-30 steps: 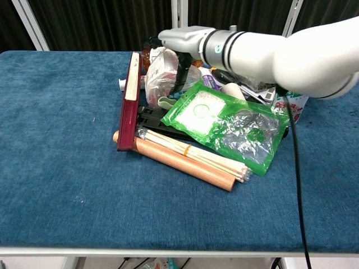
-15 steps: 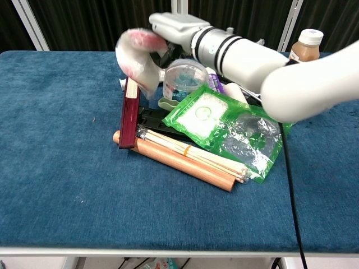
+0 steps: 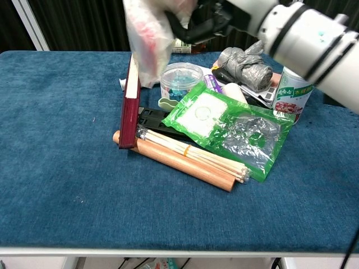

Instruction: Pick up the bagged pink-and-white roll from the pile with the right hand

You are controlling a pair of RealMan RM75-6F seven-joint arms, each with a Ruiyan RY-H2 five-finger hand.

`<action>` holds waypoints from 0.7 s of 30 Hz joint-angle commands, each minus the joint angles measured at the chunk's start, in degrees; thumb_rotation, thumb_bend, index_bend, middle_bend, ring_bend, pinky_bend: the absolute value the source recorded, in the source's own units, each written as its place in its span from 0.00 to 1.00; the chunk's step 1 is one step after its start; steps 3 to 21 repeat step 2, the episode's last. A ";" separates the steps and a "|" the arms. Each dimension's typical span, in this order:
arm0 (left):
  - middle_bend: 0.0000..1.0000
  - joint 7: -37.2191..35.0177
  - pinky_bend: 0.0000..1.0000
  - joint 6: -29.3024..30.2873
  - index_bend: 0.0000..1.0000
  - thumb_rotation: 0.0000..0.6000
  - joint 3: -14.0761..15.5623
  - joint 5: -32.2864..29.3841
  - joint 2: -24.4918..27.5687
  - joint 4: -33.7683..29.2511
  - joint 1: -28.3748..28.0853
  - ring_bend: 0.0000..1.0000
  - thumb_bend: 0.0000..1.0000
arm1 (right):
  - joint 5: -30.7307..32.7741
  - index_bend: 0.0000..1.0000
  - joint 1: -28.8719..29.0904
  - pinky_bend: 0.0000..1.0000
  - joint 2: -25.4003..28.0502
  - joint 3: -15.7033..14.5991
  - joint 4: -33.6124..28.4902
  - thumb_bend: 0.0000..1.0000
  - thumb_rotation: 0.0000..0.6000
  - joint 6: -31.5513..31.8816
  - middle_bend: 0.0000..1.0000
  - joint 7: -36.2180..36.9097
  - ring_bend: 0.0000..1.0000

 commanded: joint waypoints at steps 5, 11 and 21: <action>0.20 0.43 0.19 -0.07 0.18 1.00 -0.06 0.23 0.15 -0.43 -0.16 0.16 0.09 | -0.39 0.77 -0.84 0.71 0.87 -0.38 -1.32 0.54 1.00 0.03 0.59 -0.18 0.51; 0.20 0.43 0.19 -0.07 0.18 1.00 -0.06 0.23 0.15 -0.43 -0.16 0.16 0.09 | -0.39 0.77 -0.84 0.71 0.87 -0.38 -1.32 0.54 1.00 0.03 0.59 -0.18 0.51; 0.20 0.43 0.19 -0.07 0.18 1.00 -0.06 0.23 0.15 -0.43 -0.16 0.16 0.09 | -0.39 0.77 -0.84 0.71 0.87 -0.38 -1.32 0.54 1.00 0.03 0.59 -0.18 0.51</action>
